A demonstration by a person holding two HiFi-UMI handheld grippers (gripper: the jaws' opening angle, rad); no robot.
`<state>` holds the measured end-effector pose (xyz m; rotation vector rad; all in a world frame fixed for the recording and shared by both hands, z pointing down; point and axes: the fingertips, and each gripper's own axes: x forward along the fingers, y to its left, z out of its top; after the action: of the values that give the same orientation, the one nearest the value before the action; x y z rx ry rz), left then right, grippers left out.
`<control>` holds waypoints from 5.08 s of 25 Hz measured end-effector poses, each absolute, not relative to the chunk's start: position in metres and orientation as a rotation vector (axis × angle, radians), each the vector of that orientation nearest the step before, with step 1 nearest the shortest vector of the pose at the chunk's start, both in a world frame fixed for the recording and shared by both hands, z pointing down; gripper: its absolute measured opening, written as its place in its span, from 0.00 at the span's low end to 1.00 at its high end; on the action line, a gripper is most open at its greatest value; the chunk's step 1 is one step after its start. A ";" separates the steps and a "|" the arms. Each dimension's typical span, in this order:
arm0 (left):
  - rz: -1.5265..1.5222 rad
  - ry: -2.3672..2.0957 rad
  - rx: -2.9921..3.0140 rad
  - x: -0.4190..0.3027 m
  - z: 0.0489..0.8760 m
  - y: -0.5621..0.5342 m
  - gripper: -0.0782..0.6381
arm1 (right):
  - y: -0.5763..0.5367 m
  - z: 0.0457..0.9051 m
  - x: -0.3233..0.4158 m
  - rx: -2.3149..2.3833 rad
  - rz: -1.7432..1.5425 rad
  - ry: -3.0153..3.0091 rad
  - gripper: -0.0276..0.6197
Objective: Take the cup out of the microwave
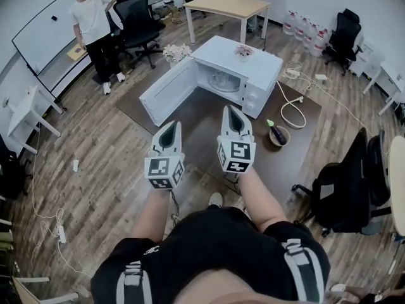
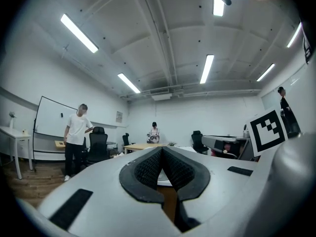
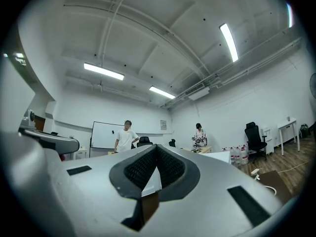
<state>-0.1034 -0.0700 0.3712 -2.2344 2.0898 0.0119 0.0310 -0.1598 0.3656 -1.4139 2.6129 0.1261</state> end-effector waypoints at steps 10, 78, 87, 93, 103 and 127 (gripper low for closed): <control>-0.016 1.968 -2.336 -0.119 0.358 -0.226 0.11 | -0.292 0.358 0.004 -1.443 0.107 2.625 0.04; -0.285 1.735 -2.751 -0.231 0.502 -0.442 0.11 | -0.638 0.640 -0.099 -2.153 -0.299 2.726 0.79; -0.298 1.714 -2.752 -0.229 0.499 -0.434 0.11 | -0.640 0.640 -0.107 -2.151 -0.234 2.716 0.64; -0.284 1.717 -2.744 -0.230 0.495 -0.426 0.11 | -0.620 0.637 -0.104 -2.120 -0.275 2.682 0.64; -0.209 1.658 -2.761 -0.217 0.478 -0.410 0.11 | -0.543 0.600 -0.099 -2.064 -0.212 2.694 0.63; 0.004 1.423 -2.798 -0.181 0.419 -0.396 0.11 | -0.408 0.416 -0.053 -2.133 0.126 2.447 0.63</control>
<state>-0.1806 -0.3958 0.4190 -2.7983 1.4234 0.0044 -0.0531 -0.4084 0.4156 -2.1332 2.4471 0.1261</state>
